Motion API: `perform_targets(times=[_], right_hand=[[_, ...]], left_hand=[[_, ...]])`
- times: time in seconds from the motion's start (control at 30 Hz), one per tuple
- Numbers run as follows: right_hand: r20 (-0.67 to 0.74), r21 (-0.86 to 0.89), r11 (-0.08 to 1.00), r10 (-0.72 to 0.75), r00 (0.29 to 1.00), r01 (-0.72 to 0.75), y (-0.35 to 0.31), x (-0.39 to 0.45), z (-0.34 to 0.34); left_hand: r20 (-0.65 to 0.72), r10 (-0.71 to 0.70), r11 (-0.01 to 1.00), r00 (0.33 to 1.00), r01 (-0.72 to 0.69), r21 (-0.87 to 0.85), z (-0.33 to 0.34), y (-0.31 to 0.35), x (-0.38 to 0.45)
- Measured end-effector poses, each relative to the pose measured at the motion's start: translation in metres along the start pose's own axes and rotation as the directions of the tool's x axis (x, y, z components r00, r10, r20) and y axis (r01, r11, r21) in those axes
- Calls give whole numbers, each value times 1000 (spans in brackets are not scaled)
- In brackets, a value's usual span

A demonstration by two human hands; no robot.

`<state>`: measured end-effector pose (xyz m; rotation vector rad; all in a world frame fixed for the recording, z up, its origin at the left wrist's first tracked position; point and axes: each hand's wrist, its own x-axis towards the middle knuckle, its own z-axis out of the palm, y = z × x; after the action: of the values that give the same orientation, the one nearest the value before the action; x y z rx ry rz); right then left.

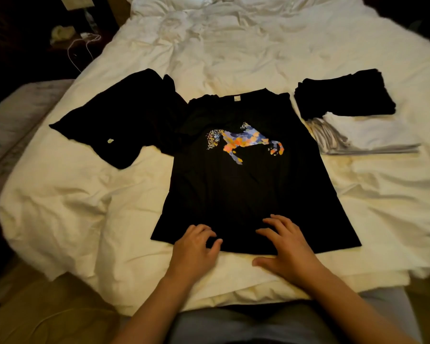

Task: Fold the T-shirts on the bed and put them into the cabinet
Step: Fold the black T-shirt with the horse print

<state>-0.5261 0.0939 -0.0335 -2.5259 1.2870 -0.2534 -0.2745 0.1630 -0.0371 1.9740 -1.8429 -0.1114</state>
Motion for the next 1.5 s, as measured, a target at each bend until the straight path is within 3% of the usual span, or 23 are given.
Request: perform_targets(times=[0.1, 0.27, 0.4, 0.5, 0.67, 0.83, 0.97, 1.17, 1.5], right_hand=[[-53, -38, 999, -7, 999, 5, 5, -6, 0], [-261, -131, 991, -2, 965, -33, 8, -11, -1], [-380, -83, 991, 64, 923, -103, 7, -17, -6], [-378, -38, 990, 114, 919, -139, 5, -24, -7], [-452, 166, 981, 165, 877, -99, 4, -30, -4], [-571, 229, 969, 214, 793, -96, 10, -19, -17], [-627, 253, 965, 219, 747, -71, 23, 0, -32], [-624, 220, 972, 208, 753, -86, 39, 53, -55], [-481, 92, 988, 150, 864, -121, 73, 156, -97]], left_hand=[[26, -28, 999, 999, 28, 28, -7, 9, -11], [152, -52, 998, 987, 45, 51, -6, 6, -18], [5, -28, 997, 1000, 27, 69, -4, 5, -17], [-116, -64, 998, 991, 63, -20, -10, 9, -20], [-189, -174, 970, 966, 136, -201, -16, 9, -20], [-277, -166, 956, 946, 84, -282, -25, 2, -7], [-360, -95, 970, 928, 5, -244, -33, -3, 12], [-393, -84, 990, 916, 32, -135, -39, -13, 68], [-345, -36, 998, 938, 53, 40, -41, -32, 188]])
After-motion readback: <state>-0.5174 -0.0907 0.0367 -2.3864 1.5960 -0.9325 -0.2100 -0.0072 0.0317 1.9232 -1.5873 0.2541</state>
